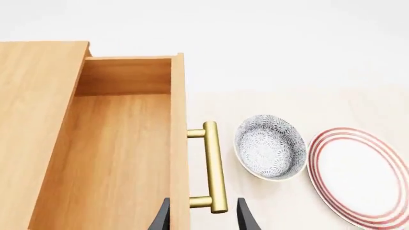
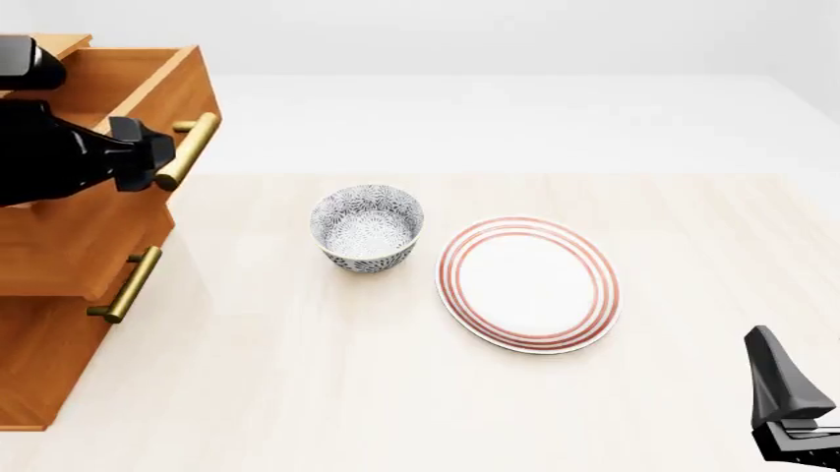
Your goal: Open the top drawer of the cabinet.
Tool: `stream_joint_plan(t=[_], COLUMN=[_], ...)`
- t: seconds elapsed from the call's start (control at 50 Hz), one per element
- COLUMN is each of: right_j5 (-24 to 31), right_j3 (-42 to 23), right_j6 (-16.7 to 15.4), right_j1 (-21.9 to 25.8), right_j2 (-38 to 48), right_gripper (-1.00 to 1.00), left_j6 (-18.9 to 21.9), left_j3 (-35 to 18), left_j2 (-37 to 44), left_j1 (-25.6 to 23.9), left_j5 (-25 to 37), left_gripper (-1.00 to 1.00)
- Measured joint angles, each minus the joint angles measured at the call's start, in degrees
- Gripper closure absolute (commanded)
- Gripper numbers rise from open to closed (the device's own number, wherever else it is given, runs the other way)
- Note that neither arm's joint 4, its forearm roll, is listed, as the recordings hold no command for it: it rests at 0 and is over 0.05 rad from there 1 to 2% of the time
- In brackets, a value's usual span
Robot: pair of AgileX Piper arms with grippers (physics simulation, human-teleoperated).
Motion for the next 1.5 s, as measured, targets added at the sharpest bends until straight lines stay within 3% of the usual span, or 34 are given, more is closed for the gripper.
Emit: stream_joint_plan(t=[0.92, 1.5], right_j5=[0.0, 0.0], right_j3=[0.0, 0.0], right_j6=[0.0, 0.0], right_j1=[0.0, 0.0], right_j2=[0.0, 0.0], right_gripper=[-1.00, -1.00], left_j6=[0.3, -0.6], left_j3=[-2.2, -3.0], left_j2=[2.8, 3.7], left_j1=[-9.6, -13.1], left_j5=[0.7, 1.0], left_gripper=[-1.00, -1.00])
